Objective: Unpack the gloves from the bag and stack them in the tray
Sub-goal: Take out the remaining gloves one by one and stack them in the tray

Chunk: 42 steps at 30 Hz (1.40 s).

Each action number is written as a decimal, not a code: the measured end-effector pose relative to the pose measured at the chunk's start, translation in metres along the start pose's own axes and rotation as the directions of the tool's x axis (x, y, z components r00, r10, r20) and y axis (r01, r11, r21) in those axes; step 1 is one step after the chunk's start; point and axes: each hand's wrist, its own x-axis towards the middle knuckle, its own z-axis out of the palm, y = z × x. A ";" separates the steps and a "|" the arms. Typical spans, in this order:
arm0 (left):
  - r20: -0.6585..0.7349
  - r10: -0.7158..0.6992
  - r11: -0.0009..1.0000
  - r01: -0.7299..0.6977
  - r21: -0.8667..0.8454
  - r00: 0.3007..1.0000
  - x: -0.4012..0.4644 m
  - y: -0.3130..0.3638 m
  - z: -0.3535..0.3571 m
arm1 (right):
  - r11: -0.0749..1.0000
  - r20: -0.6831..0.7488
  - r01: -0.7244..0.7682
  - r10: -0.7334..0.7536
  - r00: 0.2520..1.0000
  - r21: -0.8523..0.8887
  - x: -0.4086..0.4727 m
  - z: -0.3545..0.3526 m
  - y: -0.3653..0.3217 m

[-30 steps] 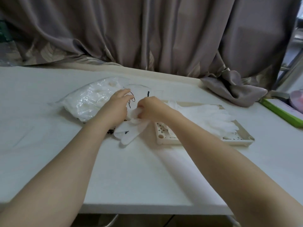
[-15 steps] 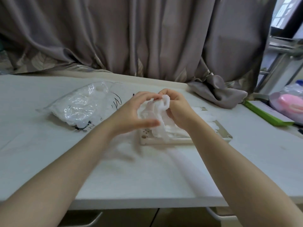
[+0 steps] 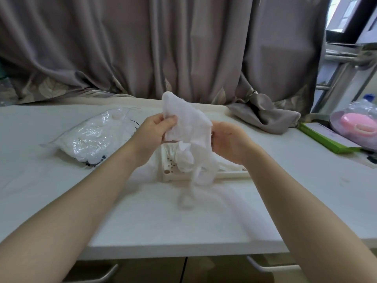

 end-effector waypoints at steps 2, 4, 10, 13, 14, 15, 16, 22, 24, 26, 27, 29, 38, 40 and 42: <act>-0.029 -0.028 0.998 0.027 -0.055 0.999 0.000 0.004 0.001 | 0.997 0.028 -0.051 0.050 0.998 0.050 -0.009 -0.004 -0.002; -0.069 -0.047 0.988 0.036 -0.149 0.997 0.002 0.011 0.002 | 0.991 -0.004 -0.108 0.108 0.994 -0.077 -0.017 -0.007 -0.005; 0.063 -0.006 1.000 0.006 -0.003 0.998 0.001 0.030 0.025 | 0.966 -0.183 0.016 -0.065 0.981 -0.258 -0.017 -0.008 -0.007; 0.149 -0.006 0.998 -0.002 0.057 0.989 0.005 0.033 0.031 | 0.975 -0.076 0.134 -0.150 0.986 -0.177 -0.017 0.000 -0.006; 0.162 -0.002 0.995 -0.014 0.100 0.987 0.006 0.033 0.032 | 0.965 -0.036 0.148 -0.159 0.987 -0.215 -0.017 0.005 -0.003; 0.161 0.001 0.991 -0.022 0.134 0.987 0.008 0.033 0.034 | 0.958 -0.006 0.156 -0.162 0.987 -0.240 -0.015 0.007 -0.001; 0.151 0.005 0.989 -0.027 0.148 0.988 0.008 0.035 0.037 | 0.960 0.011 0.152 -0.154 0.988 -0.235 -0.015 0.010 0.000; 0.000 0.095 0.991 -0.095 0.090 0.995 0.018 0.043 0.042 | 0.982 0.102 0.136 -0.124 0.987 -0.130 -0.023 -0.004 0.005; -0.018 0.092 0.995 -0.091 0.049 0.996 0.024 0.043 0.039 | 0.994 0.068 0.088 -0.084 0.994 -0.061 -0.026 -0.018 0.007; -0.007 0.066 0.996 -0.065 0.054 0.998 0.032 0.039 0.034 | 0.998 -0.008 0.063 -0.063 0.998 0.014 -0.028 -0.032 0.007; 0.018 0.042 0.997 -0.043 0.071 0.999 0.036 0.036 0.033 | 0.997 -0.051 0.051 -0.049 0.998 0.055 -0.027 -0.043 0.007; 0.055 -0.012 0.992 0.006 0.124 0.998 0.047 0.026 0.029 | 0.989 -0.097 0.016 -0.001 0.995 0.148 -0.026 -0.061 0.003; -0.019 0.059 0.917 -0.047 0.396 0.998 0.116 0.009 0.042 | 0.942 -0.460 -0.110 -0.051 0.887 -0.317 0.008 -0.107 -0.051; -0.023 0.125 0.889 -0.101 0.447 0.992 0.124 0.011 0.041 | 0.909 -0.393 0.013 -0.194 0.899 -0.417 0.011 -0.114 -0.063; -0.005 0.136 0.832 -0.112 0.544 0.991 0.122 0.007 0.037 | 0.783 -0.269 0.040 -0.260 0.927 -0.621 0.005 -0.113 -0.064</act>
